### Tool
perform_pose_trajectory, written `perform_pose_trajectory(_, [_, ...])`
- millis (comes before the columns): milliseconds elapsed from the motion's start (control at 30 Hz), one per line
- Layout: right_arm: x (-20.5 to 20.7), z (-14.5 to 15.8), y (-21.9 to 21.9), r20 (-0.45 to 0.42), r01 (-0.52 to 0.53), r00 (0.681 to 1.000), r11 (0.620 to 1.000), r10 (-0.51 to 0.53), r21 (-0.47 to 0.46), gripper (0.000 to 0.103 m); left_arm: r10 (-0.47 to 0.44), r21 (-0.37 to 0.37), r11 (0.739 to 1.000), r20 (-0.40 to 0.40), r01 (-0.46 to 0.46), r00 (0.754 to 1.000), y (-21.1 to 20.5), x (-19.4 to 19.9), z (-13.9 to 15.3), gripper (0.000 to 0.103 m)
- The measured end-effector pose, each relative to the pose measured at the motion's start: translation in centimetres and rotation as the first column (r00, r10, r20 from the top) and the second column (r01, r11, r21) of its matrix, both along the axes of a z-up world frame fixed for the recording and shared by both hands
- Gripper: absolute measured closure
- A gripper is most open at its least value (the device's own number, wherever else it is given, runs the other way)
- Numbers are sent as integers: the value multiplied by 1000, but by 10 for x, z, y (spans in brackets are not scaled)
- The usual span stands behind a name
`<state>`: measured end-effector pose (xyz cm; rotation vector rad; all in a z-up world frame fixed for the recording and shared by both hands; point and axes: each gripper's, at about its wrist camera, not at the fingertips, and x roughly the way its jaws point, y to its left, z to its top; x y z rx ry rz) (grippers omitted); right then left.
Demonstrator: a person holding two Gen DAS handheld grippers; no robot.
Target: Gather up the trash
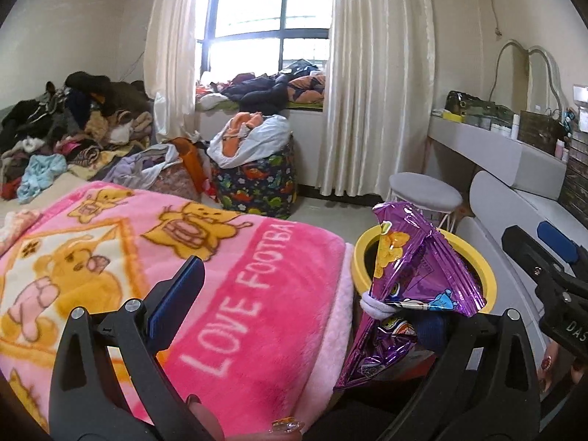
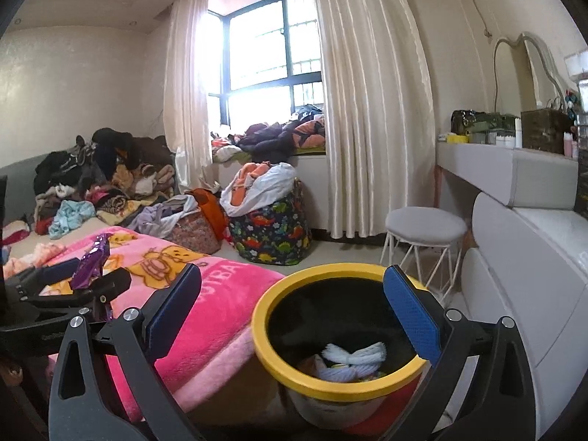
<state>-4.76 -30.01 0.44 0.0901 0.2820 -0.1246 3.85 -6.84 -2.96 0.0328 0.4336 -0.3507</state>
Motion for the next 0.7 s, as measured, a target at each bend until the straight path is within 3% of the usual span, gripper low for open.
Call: perform_pose_trajectory(700, [-5,-5,6,-3,-13,1000,1000,13,7,6,22,19,1000,-9,-22,1000,9,-4,-17,11])
